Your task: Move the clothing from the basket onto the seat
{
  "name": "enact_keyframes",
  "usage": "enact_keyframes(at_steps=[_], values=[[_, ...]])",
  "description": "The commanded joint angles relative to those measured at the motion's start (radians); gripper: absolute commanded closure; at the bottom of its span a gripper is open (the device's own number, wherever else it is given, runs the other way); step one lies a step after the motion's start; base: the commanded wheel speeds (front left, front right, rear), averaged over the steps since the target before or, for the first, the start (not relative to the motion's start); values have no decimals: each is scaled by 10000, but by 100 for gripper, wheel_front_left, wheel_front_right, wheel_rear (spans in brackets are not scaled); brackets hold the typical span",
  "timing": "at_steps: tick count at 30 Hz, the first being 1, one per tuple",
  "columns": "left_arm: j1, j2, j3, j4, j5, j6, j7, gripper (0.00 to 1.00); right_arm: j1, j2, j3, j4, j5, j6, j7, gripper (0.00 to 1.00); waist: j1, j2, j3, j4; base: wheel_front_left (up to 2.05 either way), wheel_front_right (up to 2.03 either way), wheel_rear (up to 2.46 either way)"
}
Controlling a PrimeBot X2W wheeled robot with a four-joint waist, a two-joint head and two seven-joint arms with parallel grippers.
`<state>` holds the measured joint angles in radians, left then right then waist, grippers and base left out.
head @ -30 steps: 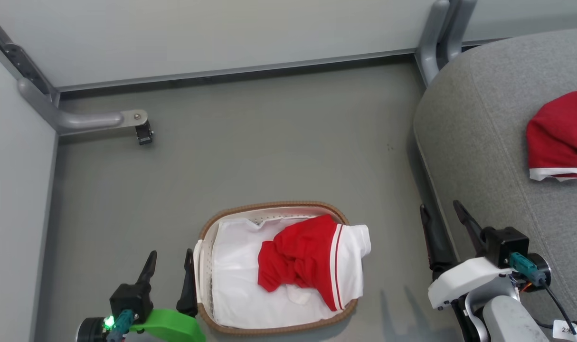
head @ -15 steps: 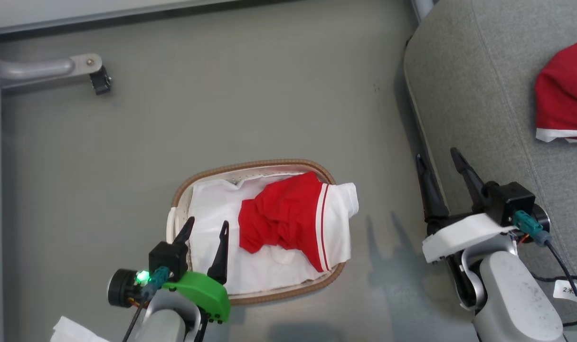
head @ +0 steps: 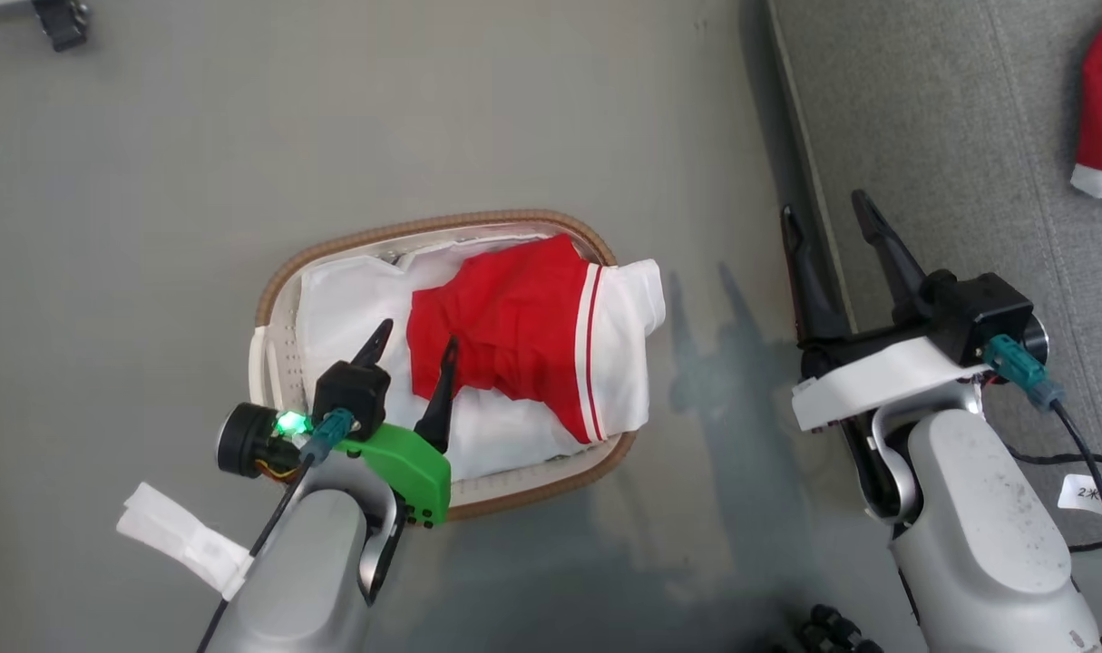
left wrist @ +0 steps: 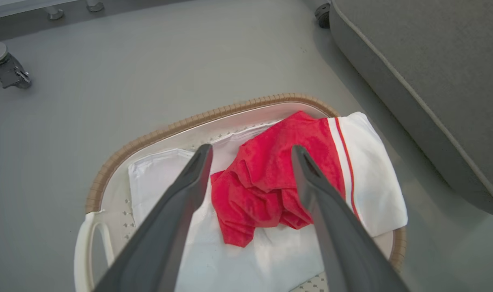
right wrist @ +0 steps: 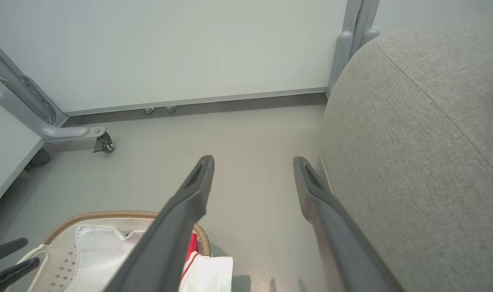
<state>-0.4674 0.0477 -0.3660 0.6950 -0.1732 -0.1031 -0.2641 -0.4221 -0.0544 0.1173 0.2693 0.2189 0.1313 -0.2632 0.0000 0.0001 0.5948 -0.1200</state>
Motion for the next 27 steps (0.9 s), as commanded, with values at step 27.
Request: enact_keyframes(at_steps=[27], values=[[-2863,60,-2678,3105,-960,-287,-5,0,-1124,15,386,-528,132,-10,-21,0,0,-1,2910,-801,0,0,0]])
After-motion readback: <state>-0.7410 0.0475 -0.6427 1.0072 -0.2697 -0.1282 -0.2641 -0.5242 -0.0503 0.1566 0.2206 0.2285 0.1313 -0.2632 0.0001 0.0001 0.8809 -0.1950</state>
